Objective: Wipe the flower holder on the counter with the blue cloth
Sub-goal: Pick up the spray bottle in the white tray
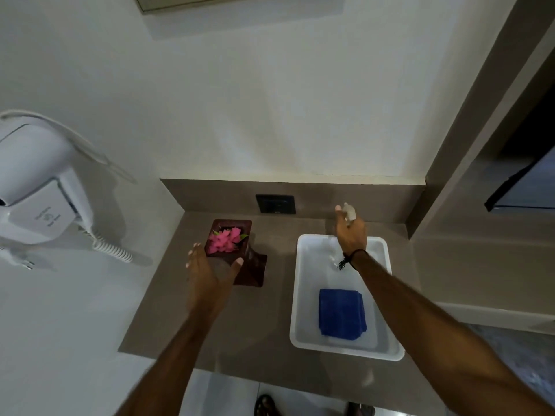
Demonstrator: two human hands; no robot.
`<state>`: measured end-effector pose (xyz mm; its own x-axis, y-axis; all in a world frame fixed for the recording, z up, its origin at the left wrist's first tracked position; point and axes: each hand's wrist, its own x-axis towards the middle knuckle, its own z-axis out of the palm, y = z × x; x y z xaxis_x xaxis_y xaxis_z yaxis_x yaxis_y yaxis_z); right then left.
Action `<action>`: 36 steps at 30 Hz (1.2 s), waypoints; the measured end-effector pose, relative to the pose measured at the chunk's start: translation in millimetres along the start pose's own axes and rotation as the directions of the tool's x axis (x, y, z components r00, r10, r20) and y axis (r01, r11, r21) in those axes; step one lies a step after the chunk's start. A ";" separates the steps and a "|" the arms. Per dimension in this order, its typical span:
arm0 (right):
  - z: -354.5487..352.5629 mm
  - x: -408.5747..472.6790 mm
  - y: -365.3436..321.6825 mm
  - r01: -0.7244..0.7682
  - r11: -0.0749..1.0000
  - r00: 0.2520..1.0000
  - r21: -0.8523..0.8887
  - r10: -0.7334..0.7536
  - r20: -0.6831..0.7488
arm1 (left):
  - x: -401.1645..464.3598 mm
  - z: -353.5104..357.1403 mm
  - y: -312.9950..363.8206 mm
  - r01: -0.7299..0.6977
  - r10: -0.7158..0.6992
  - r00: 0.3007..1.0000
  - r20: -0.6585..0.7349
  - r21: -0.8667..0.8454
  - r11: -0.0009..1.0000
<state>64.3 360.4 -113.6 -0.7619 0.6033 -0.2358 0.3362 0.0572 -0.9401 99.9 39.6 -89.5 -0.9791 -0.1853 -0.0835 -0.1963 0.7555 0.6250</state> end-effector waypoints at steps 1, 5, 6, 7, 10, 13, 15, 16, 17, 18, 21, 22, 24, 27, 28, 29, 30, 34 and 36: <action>-1.0 0.0 -1.2 0.019 1.000 1.000 -0.005 -0.019 0.007 | -1.3 1.8 3.3 0.012 -0.012 1.000 -0.001 -0.006 1.000; 7.2 -14.0 -7.1 0.082 0.997 0.984 -0.004 -0.081 0.158 | -3.6 3.3 12.5 0.018 -0.017 1.000 -0.022 0.022 1.000; 12.6 -21.1 -6.6 0.096 0.995 0.977 -0.020 -0.090 0.195 | -3.4 2.3 14.2 0.010 -0.009 1.000 -0.026 0.030 0.999; 18.5 -29.6 -5.5 0.089 0.995 0.971 -0.034 -0.079 0.225 | -3.4 1.6 16.7 0.003 -0.002 1.000 -0.024 0.042 0.999; 43.7 -55.2 -0.4 0.008 0.996 0.956 -0.090 0.019 0.294 | -1.8 -1.5 21.4 0.013 -0.013 1.000 -0.007 0.087 0.996; 66.6 -75.9 3.8 0.015 0.977 0.940 -0.214 0.059 0.336 | -2.9 -2.5 23.7 0.018 -0.018 1.000 0.005 0.135 0.991; 77.5 -87.0 6.3 0.028 0.969 0.933 -0.247 0.064 0.355 | -2.9 -3.4 24.7 0.018 -0.018 1.000 -0.001 0.146 0.989; 81.5 -90.9 7.8 0.045 0.964 0.933 -0.263 0.053 0.357 | -2.3 -4.1 25.5 0.024 -0.023 1.000 -0.004 0.148 0.989; 84.5 -94.1 9.1 0.072 0.957 0.933 -0.281 0.035 0.358 | -2.5 -4.6 26.6 0.030 -0.030 1.000 -0.005 0.148 0.989; 86.9 -96.0 10.3 0.099 0.951 0.933 -0.294 0.014 0.359 | -2.5 -4.9 27.9 0.035 -0.035 0.999 -0.004 0.143 0.989; 89.9 -98.0 10.6 0.129 0.939 0.922 -0.319 0.004 0.387 | -3.5 -5.8 31.0 0.036 -0.036 0.999 -0.007 0.111 0.993; 89.9 -97.6 11.7 0.133 0.935 0.922 -0.328 0.005 0.388 | -4.7 -6.0 31.8 0.034 -0.032 0.999 -0.012 0.115 0.993; 88.5 -96.9 13.9 0.129 0.933 0.928 -0.336 0.005 0.372 | -7.4 -6.7 32.8 0.026 -0.023 0.999 -0.027 0.135 0.990; 79.4 -91.5 16.1 0.055 0.962 0.942 -0.267 0.039 0.333 | -8.1 -7.2 35.3 0.035 -0.031 0.999 -0.033 0.126 0.991; 73.4 -87.1 16.2 0.034 0.969 0.954 -0.245 0.041 0.298 | -7.2 -7.8 35.5 0.037 -0.034 0.999 -0.024 0.115 0.993; 65.2 -81.0 15.4 0.021 0.974 0.966 -0.224 0.038 0.255 | -6.3 -8.0 35.2 0.036 -0.035 0.999 -0.013 0.104 0.994; 55.9 -72.8 14.6 0.010 0.983 0.976 -0.184 0.030 0.215 | -5.1 -8.2 34.7 0.035 -0.034 0.999 -0.005 0.097 0.995; 16.8 -39.1 9.2 0.031 0.998 0.994 -0.056 -0.024 0.108 | -0.2 -9.4 31.5 0.046 -0.047 0.999 0.013 0.061 0.997; 2.6 -29.9 10.4 0.068 0.996 0.991 -0.053 -0.061 0.115 | 0.5 -8.5 31.7 0.068 -0.068 0.997 0.031 0.009 0.998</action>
<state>89.1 340.9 -116.9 -0.8397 0.5030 -0.2045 0.3126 0.1398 -0.9396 93.6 58.1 -63.1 -0.9646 -0.2166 -0.1502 -0.2628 0.7469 0.6108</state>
